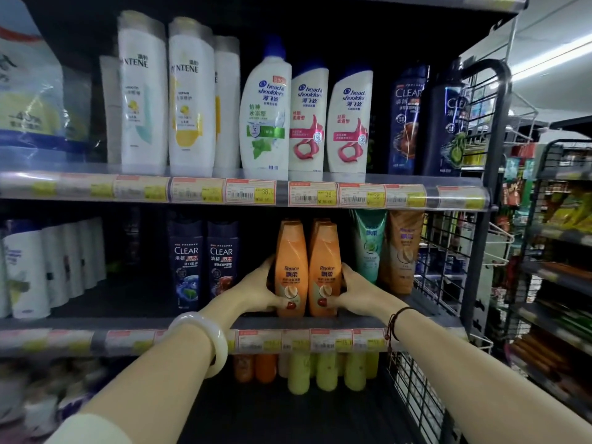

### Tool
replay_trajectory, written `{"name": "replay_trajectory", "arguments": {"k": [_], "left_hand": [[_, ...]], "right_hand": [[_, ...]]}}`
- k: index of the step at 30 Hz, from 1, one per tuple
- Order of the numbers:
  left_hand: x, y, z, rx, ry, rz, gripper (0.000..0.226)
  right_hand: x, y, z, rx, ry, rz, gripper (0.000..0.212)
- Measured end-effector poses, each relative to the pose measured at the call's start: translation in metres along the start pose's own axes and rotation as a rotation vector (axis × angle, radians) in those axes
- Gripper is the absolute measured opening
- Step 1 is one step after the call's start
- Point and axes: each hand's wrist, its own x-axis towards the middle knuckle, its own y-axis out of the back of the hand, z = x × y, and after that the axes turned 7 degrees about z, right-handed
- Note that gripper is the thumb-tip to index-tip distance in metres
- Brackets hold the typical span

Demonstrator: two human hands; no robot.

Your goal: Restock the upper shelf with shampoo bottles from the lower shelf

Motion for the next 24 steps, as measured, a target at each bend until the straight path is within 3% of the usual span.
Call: {"name": "replay_trajectory", "arguments": {"k": [6,11,15,20,24], "left_hand": [[0.002,0.0,0.001,-0.034,0.021,-0.025,0.109],[0.002,-0.002,-0.002,-0.051,0.04,-0.004,0.101],[-0.002,0.001,-0.002,-0.042,0.094,-0.001,0.08],[-0.012,0.012,-0.002,0.048,0.123,-0.053,0.07],[-0.028,0.025,-0.005,0.22,0.029,0.037,0.05]], "right_hand": [[-0.001,-0.002,0.001,0.004,-0.027,0.014,0.083],[-0.006,-0.006,0.001,-0.013,-0.077,0.051,0.07],[-0.014,-0.007,-0.003,-0.054,-0.133,0.106,0.048],[-0.032,-0.008,-0.016,-0.178,-0.124,0.147,0.01],[-0.052,-0.014,-0.031,-0.286,-0.135,0.217,0.022]]}}
